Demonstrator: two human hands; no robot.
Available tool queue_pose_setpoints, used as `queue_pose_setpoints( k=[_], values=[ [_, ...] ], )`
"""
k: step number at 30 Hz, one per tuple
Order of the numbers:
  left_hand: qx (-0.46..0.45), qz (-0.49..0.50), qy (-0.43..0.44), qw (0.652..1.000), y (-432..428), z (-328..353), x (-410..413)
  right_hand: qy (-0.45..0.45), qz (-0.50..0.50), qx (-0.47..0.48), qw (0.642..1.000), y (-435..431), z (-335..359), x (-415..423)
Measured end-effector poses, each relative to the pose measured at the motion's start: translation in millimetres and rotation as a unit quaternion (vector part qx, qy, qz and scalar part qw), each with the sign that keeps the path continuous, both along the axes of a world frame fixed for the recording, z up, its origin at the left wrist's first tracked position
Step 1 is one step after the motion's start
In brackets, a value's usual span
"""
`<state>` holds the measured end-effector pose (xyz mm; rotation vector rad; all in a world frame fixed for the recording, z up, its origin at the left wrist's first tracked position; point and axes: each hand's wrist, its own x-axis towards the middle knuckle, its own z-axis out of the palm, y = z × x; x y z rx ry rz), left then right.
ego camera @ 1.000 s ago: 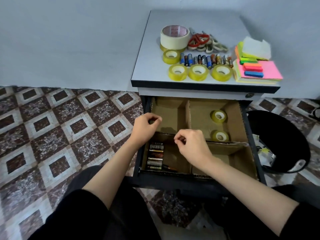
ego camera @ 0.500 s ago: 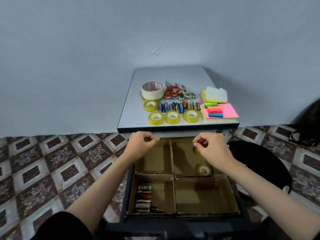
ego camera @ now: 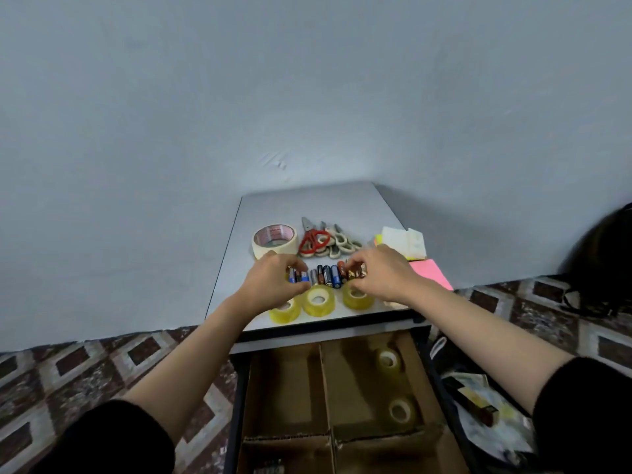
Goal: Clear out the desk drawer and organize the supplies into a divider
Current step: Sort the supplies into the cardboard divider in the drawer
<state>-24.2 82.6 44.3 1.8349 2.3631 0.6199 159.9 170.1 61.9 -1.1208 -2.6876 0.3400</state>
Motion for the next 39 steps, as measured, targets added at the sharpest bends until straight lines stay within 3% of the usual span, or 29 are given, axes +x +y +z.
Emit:
queue_pose_setpoints(
  k=[8, 14, 21, 27, 39],
  values=[
    [-0.013, -0.041, 0.048, 0.998, 37, -5, 7, -0.069, 0.009, -0.001, 0.998, 25, -13, -49],
    [0.022, -0.039, 0.019, 0.999, 45, -11, 5, -0.083, 0.014, -0.009, 0.996, 30, -14, -57],
    [0.013, -0.039, 0.002, 0.999, 48, -7, -2, 0.012, -0.003, -0.031, 0.999, 33, -13, -47],
    [-0.077, -0.085, 0.013, 0.993, 56, 2, 9, 0.156, -0.045, -0.082, 0.983, 36, -10, -20],
    [-0.135, -0.083, 0.025, 0.987, 75, 2, 12, 0.225, -0.039, -0.115, 0.967, 20, -14, 9]
  ],
)
